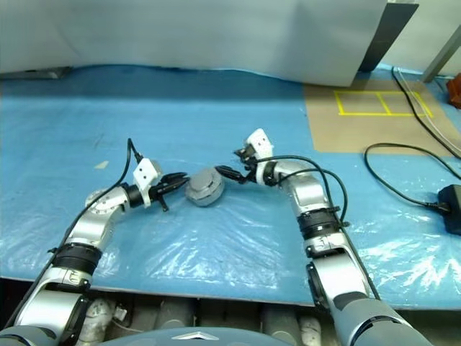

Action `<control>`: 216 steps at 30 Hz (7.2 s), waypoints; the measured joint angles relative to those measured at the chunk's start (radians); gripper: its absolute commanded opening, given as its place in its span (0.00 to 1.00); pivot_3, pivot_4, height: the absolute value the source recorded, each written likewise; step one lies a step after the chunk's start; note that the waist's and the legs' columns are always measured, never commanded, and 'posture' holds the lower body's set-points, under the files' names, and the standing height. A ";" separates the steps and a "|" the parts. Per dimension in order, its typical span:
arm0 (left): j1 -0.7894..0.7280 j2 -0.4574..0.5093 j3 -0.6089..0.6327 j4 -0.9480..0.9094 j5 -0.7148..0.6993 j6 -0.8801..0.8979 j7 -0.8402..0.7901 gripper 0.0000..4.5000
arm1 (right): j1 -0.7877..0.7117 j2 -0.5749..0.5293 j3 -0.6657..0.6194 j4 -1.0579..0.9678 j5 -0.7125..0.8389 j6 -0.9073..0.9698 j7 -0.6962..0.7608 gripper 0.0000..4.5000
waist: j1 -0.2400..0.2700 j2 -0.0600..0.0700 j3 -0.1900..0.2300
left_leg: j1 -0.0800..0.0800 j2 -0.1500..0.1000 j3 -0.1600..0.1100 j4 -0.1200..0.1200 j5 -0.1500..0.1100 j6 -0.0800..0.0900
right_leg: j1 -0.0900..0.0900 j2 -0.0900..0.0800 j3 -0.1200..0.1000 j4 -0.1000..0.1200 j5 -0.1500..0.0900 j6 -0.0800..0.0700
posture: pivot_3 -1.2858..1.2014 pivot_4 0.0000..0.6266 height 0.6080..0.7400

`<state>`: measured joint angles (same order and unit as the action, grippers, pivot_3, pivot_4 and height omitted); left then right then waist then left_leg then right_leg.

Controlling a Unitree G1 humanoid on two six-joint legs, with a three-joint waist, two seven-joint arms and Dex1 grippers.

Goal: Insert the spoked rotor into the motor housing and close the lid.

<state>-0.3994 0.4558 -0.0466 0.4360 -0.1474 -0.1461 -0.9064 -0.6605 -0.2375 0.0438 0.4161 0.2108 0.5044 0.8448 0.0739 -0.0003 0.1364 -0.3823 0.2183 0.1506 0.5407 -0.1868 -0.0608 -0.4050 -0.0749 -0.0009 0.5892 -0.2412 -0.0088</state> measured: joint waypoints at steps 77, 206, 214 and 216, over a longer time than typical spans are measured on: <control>0.247 0.069 0.130 -0.401 -0.219 0.307 0.034 0.13 | -0.083 0.089 0.249 0.185 -0.179 -0.432 0.053 0.65 | -0.026 -0.003 0.010 | 0.008 0.006 0.002 0.023 0.001 0.002 | 0.003 0.000 0.004 0.028 -0.004 -0.010 | 0.52 0.24 1.00; -0.014 -0.077 0.003 -0.016 -0.049 0.063 0.017 0.13 | -0.037 0.085 -0.150 0.080 0.302 0.556 -0.059 0.64 | -0.002 0.000 0.010 | 0.011 0.006 0.003 0.011 0.000 0.001 | 0.005 -0.001 0.002 0.018 -0.005 -0.009 | 0.52 0.24 1.00; -0.013 -0.076 0.008 -0.006 -0.040 0.059 0.020 0.13 | -0.024 0.086 -0.171 0.070 0.329 0.570 -0.061 0.24 | 0.000 0.001 0.010 | 0.007 0.005 0.003 0.012 0.000 0.001 | 0.003 -0.001 0.001 0.018 -0.003 -0.006 | 0.52 0.24 1.00; -0.013 -0.075 0.008 -0.006 -0.038 0.059 0.020 0.13 | -0.022 0.087 -0.166 0.068 0.329 0.564 -0.061 0.24 | -0.001 0.001 0.010 | 0.007 0.006 0.003 0.011 0.000 0.001 | 0.003 -0.001 0.001 0.018 -0.003 -0.006 | 0.52 0.24 1.00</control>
<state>-0.4129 0.3805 -0.0382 0.4302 -0.1856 -0.0873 -0.8869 -0.6828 -0.1506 -0.1222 0.4839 0.5395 1.0684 0.7840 0.0733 0.0002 0.1468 -0.3748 0.2239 0.1539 0.5522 -0.1863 -0.0599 -0.4025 -0.0754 0.0002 0.6074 -0.2441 -0.0151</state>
